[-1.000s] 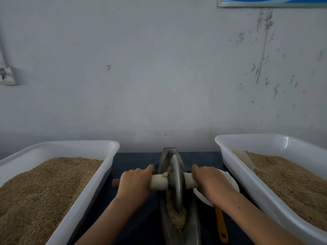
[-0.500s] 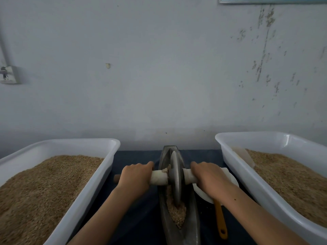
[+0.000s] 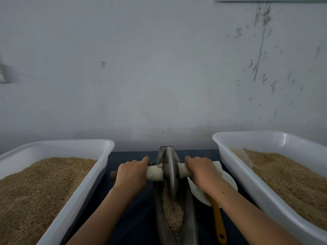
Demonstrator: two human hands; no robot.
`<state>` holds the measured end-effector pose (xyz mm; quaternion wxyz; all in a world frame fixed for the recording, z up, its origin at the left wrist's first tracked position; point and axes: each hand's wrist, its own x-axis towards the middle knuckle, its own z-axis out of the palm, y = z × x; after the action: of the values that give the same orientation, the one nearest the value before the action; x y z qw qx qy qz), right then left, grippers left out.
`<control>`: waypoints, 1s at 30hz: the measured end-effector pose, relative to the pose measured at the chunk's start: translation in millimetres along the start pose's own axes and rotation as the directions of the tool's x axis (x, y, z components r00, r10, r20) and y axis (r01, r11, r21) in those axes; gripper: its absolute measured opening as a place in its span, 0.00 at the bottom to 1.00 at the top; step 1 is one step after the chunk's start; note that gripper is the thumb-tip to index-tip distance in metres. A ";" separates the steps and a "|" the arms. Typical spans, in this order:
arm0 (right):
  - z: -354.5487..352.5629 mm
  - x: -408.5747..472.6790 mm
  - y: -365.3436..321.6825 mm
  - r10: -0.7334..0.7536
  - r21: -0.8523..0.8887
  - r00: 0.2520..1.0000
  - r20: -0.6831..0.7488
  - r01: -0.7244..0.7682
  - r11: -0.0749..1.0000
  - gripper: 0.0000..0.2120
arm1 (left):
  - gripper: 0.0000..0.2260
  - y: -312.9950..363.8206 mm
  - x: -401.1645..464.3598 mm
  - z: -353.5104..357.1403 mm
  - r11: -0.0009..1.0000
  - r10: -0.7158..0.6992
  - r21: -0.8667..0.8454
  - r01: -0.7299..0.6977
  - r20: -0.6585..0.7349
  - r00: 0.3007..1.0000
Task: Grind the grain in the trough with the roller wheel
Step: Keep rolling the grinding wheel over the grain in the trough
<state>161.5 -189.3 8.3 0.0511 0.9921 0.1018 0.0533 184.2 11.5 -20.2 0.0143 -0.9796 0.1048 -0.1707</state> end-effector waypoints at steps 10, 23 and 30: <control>-7.7 -18.2 -2.6 -0.024 -0.038 0.995 0.100 0.028 0.999 0.17 | 0.14 2.0 -12.7 -8.0 0.997 0.042 0.067 -0.049 0.095 0.995; 5.9 -1.2 2.2 -0.012 -0.021 1.000 0.003 0.012 1.000 0.13 | 0.12 8.0 -4.7 -9.3 0.996 -0.066 0.071 0.057 0.144 0.987; 12.5 1.8 4.7 -0.025 0.004 0.998 -0.061 0.026 1.000 0.12 | 0.12 10.8 -4.1 -11.1 0.995 -0.070 0.078 0.058 0.153 0.986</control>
<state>165.7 -194.6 -3.3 0.0464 0.9887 0.1160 0.0824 174.5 1.9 -11.8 0.0528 -0.9917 0.0654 -0.0978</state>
